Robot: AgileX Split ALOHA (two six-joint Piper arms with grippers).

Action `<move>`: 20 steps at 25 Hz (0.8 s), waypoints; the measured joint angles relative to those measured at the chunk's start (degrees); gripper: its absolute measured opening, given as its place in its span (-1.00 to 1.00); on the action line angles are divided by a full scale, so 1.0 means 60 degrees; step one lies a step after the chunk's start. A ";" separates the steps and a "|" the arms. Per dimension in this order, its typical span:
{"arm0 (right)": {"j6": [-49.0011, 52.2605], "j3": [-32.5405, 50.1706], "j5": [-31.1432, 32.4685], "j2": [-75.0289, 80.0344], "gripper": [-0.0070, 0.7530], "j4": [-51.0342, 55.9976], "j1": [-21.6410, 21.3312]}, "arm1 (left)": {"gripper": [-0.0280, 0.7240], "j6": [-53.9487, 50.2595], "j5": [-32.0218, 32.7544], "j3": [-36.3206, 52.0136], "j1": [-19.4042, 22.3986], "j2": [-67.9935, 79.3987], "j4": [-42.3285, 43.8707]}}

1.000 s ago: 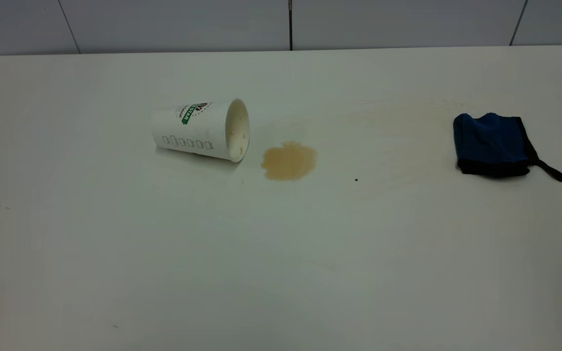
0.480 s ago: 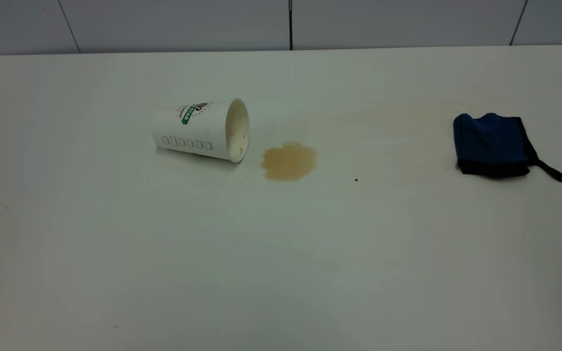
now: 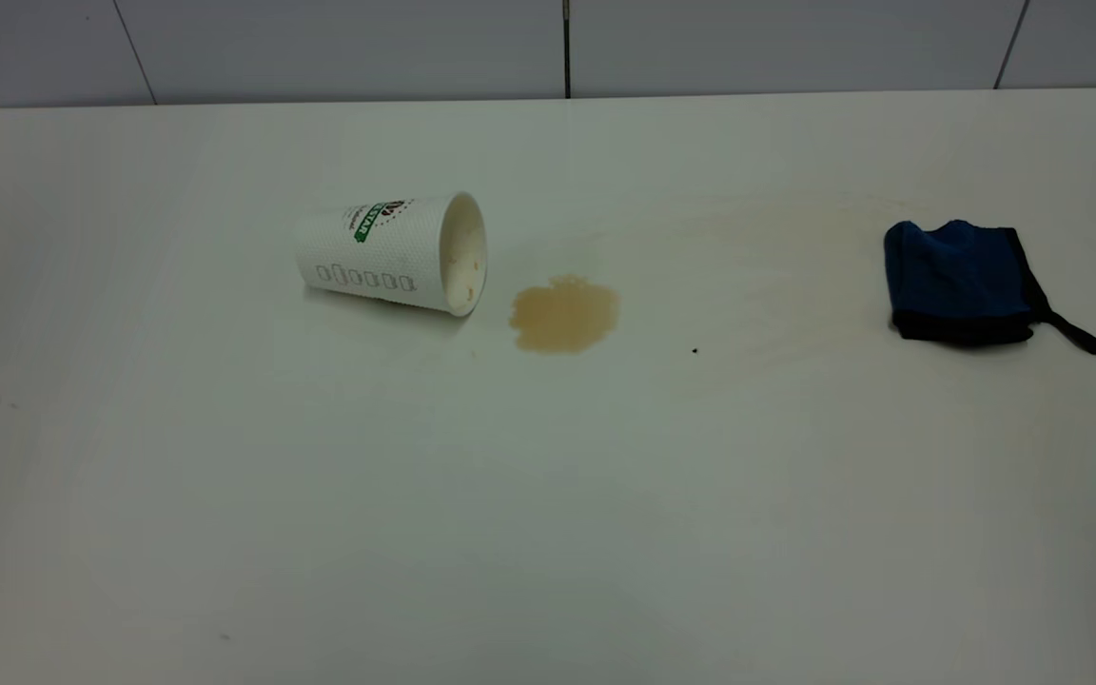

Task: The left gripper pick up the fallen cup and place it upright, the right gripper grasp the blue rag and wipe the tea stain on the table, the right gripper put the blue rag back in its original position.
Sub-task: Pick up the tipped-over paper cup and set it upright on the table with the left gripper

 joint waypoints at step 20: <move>0.0000 0.0000 0.0000 0.0000 -0.36 0.0000 0.0000 | 0.98 -0.3139 -0.0044 -0.5120 -0.5048 0.8797 0.4540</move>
